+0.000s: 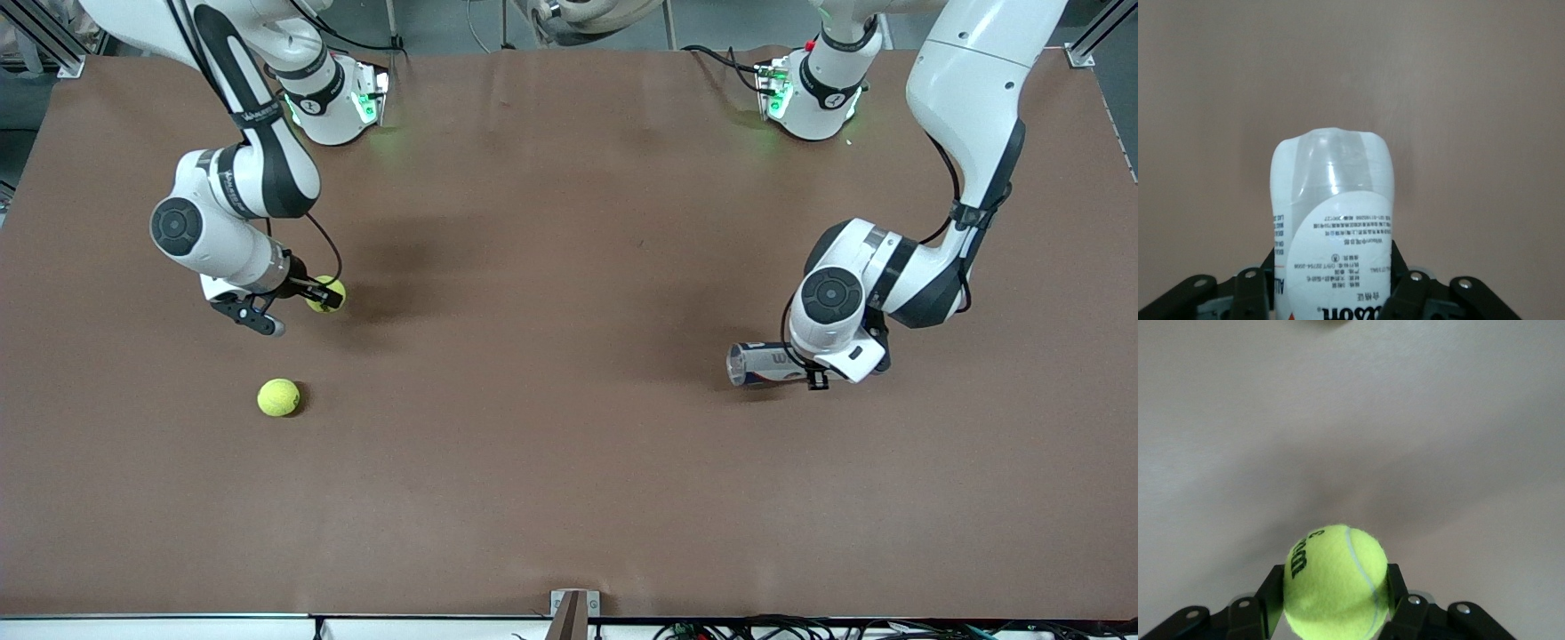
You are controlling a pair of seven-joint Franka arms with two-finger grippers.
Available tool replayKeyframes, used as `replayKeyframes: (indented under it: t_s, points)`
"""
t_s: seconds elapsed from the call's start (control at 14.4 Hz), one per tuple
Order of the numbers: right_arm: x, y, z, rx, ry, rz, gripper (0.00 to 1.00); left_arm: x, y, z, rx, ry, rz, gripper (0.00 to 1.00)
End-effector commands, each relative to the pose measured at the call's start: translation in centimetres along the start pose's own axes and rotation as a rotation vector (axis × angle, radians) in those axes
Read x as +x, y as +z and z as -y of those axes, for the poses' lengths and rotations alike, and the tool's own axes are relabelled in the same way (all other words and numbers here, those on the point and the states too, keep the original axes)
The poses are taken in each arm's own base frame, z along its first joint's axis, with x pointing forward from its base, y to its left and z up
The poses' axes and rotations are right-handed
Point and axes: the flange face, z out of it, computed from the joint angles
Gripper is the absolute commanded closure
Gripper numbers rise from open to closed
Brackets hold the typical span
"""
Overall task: Insert tennis ball vertically with right arm
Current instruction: 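Lift the can upright with the left gripper while the right gripper lifts the ball, then bring the ball with the right gripper onto the can opening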
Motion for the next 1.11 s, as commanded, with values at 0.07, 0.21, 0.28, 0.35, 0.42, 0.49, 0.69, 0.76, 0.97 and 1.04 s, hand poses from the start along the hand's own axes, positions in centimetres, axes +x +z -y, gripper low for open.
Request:
replayKeyframes:
  t_s: [0.07,0.21,0.28,0.35,0.42,0.49,0.69,0.76,0.97,1.04]
  points:
    - [-1.3,-4.3,4.6,0.011,0.104,0.013,1.0,-2.0,-2.5,0.0,-0.015,-0.024,0.107,0.4]
    - [-2.4,-5.6,7.0,0.027,0.161,0.018,1.0,-3.1,-3.4,-0.1,-0.035,-0.051,0.181,0.4]
    - [-2.8,-6.0,7.8,0.048,0.189,0.026,1.0,-3.8,-3.8,-0.1,-0.045,-0.058,0.214,0.4]
    - [-3.1,-6.3,8.4,0.068,0.204,0.038,1.0,-4.6,-4.4,-0.1,-0.061,-0.066,0.251,0.39]
    - [-3.6,-6.4,9.0,0.086,0.218,0.054,1.0,-5.3,-5.2,-0.2,-0.079,-0.082,0.299,0.39]
    - [-3.9,-7.0,9.7,0.111,0.236,0.066,1.0,-6.0,-5.8,-0.3,-0.097,-0.097,0.342,0.39]
    - [-5.7,-8.6,12.8,0.175,0.299,0.096,1.0,-8.4,-7.6,-0.2,-0.153,-0.095,0.479,0.39]
    - [-6.3,-9.4,13.9,0.2,0.322,0.109,1.0,-9.0,-7.9,-0.1,-0.174,-0.095,0.52,0.39]
    - [-7.6,-12.4,17.1,0.263,0.478,0.134,1.0,-10.7,-9.0,0.1,-0.216,-0.073,0.614,0.39]
    - [-8.0,-13.8,18.2,0.287,0.534,0.139,1.0,-11.4,-9.6,0.4,-0.226,-0.062,0.651,0.39]
